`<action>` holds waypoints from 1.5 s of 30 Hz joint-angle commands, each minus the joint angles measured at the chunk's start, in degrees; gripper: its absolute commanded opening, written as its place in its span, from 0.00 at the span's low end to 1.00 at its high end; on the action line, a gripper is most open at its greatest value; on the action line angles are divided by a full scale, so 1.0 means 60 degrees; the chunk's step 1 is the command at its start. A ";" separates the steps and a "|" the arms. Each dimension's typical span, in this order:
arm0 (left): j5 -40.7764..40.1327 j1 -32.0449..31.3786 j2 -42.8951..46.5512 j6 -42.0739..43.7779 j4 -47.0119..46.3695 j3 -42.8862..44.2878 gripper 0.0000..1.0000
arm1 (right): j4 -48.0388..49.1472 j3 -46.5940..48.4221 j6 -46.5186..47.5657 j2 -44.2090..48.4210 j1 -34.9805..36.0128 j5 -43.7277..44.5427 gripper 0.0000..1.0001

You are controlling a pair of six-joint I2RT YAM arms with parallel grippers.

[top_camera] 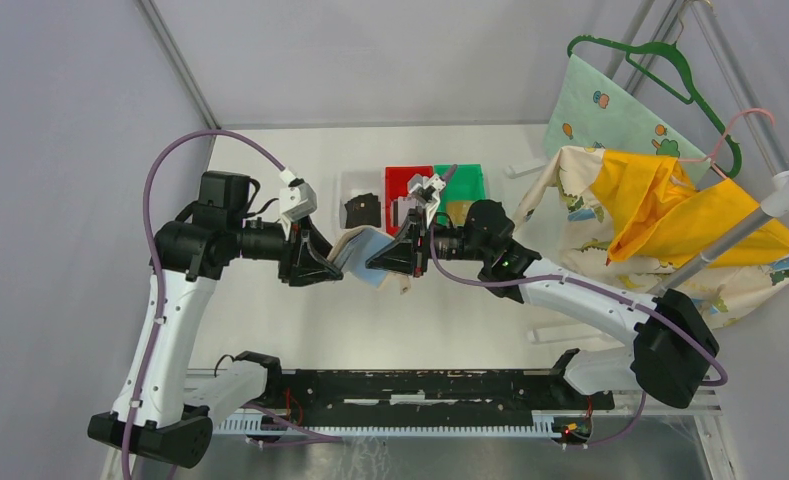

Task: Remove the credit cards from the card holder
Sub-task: Remove the credit card from the card holder.

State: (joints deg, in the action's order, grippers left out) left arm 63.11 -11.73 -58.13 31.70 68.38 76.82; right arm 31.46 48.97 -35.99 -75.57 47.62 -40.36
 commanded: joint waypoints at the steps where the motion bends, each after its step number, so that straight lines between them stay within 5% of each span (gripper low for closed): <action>1: 0.0608 -0.0019 -0.0146 0.0784 0.0747 0.0558 0.52 | 0.0342 0.0180 0.0038 0.0345 -0.0013 0.0530 0.00; 6: 0.0535 -0.0011 -0.0338 0.0836 0.0931 0.0656 0.47 | -0.0072 0.0393 0.0227 0.0400 -0.0029 0.0384 0.00; 9: -0.0195 -0.0009 -0.0050 -0.0863 -0.1030 0.0171 0.42 | 0.0023 0.0315 0.0146 0.0503 -0.0012 0.0323 0.00; 13: -0.0822 -0.0019 0.0606 -0.2304 -0.2891 -0.0606 0.63 | -0.0329 0.0437 0.0021 0.0513 0.0053 0.0618 0.00; 18: -0.0258 -0.0013 0.0750 -0.1670 -0.2395 -0.0848 0.90 | -0.2071 0.1138 0.0339 0.0438 0.0339 0.1686 0.00; 22: 0.0220 -0.0023 0.0952 -0.1572 -0.2300 -0.1229 0.98 | -0.2978 0.1683 0.0487 0.0232 0.0787 0.2655 0.00; 34: -0.1199 -0.0027 0.2148 -0.2116 -0.4175 -0.2531 1.00 | -0.5759 0.3797 0.0589 -0.0512 0.2196 0.6383 0.00; 45: -0.1743 -0.0025 0.2317 -0.2438 -0.4583 -0.2729 0.94 | -0.5740 0.4072 0.0295 -0.0615 0.2460 0.7475 0.00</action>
State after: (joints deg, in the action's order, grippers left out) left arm 53.91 -11.73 -45.34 21.30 45.98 61.34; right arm -5.76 69.32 -33.19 -79.18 61.78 -0.19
